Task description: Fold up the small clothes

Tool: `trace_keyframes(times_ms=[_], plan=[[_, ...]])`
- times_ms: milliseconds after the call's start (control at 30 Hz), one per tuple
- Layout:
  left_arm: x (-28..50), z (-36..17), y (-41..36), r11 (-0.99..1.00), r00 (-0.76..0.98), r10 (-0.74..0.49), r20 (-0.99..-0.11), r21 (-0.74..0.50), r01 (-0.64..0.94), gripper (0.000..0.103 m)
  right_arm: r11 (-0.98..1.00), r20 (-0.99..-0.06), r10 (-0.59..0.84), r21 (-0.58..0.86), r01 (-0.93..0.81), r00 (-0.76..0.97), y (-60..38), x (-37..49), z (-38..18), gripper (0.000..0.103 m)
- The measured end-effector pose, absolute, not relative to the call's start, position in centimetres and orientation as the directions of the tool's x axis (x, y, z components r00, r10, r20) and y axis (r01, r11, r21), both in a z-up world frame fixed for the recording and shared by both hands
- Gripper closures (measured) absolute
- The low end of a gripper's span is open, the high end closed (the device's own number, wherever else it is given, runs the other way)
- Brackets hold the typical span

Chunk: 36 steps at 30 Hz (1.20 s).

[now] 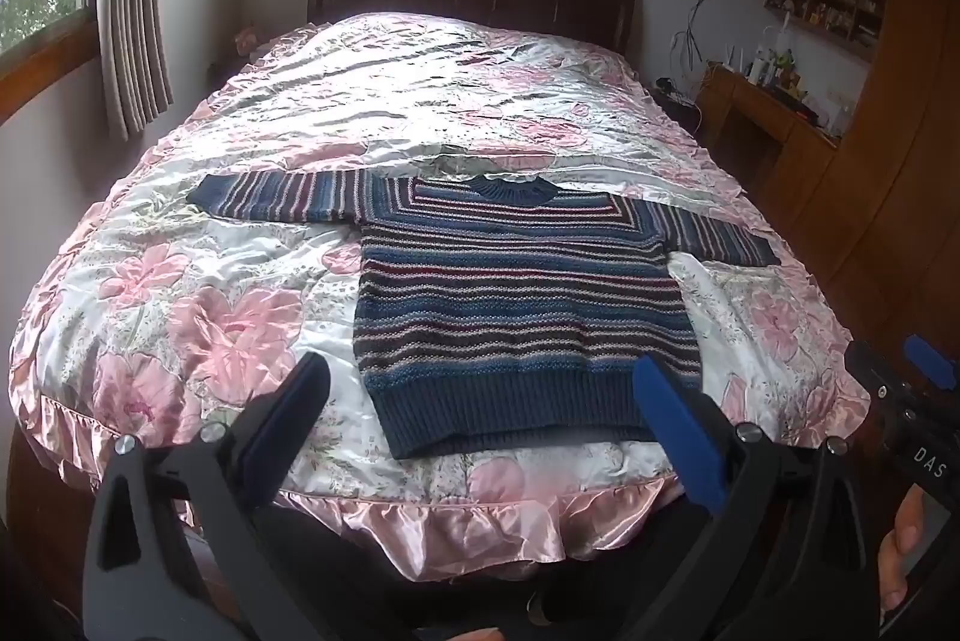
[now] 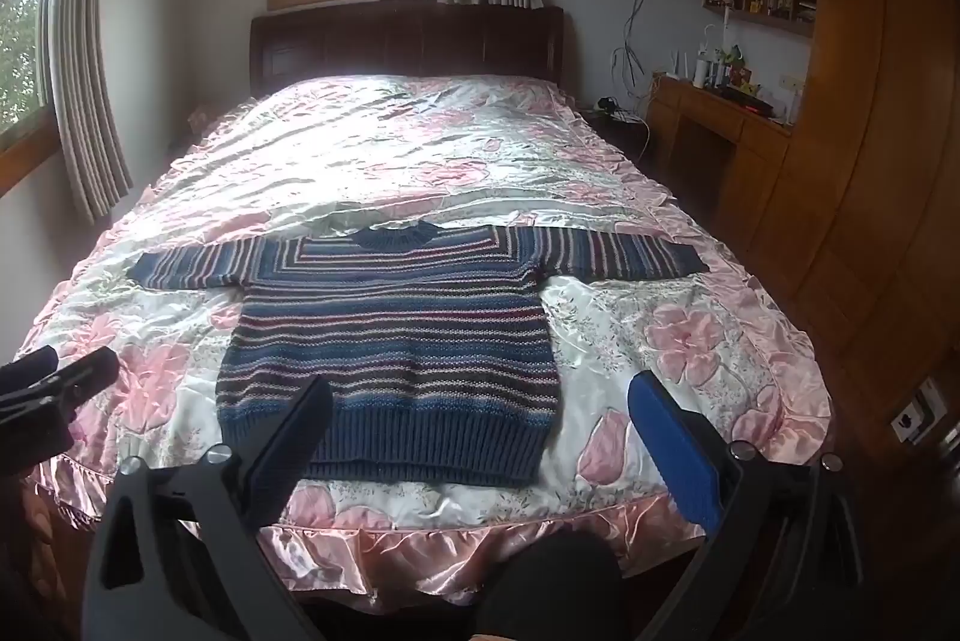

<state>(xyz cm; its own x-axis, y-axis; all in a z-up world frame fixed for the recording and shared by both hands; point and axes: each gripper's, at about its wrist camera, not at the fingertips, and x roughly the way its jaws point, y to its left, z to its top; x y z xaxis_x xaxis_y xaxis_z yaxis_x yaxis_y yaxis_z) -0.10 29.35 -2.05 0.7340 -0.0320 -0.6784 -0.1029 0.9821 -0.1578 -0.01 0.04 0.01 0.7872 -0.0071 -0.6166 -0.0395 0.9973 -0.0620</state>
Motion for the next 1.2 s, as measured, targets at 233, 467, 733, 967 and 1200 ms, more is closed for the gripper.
trace_keyframes(times_ms=[233,467,733,967,1200], plan=[[-0.29,-1.83,29.33,0.985,0.736,-0.023,-0.677,-0.143,-0.100,0.003,0.997,-0.612,-0.008,-0.068,-0.043,0.791,0.55,-0.20,0.58,0.004],[-0.14,-1.87,29.51,0.985,0.731,-0.022,-0.682,-0.141,-0.102,0.003,0.997,-0.611,-0.008,-0.066,-0.041,0.792,0.81,-0.22,0.77,0.004],[-0.04,-1.93,29.44,0.985,0.725,-0.014,-0.689,-0.134,-0.108,0.003,0.998,-0.611,-0.005,-0.057,-0.037,0.792,0.08,-0.03,0.41,0.004],[-0.03,-1.75,29.48,0.985,0.727,-0.006,-0.686,-0.128,-0.114,0.003,0.998,-0.616,-0.001,-0.052,-0.039,0.788,-0.03,0.17,0.19,0.004],[-0.17,-1.78,29.34,0.986,0.731,0.003,-0.682,-0.118,-0.114,0.003,0.998,-0.621,0.002,-0.050,-0.042,0.784,-0.05,0.35,-0.20,0.004]])
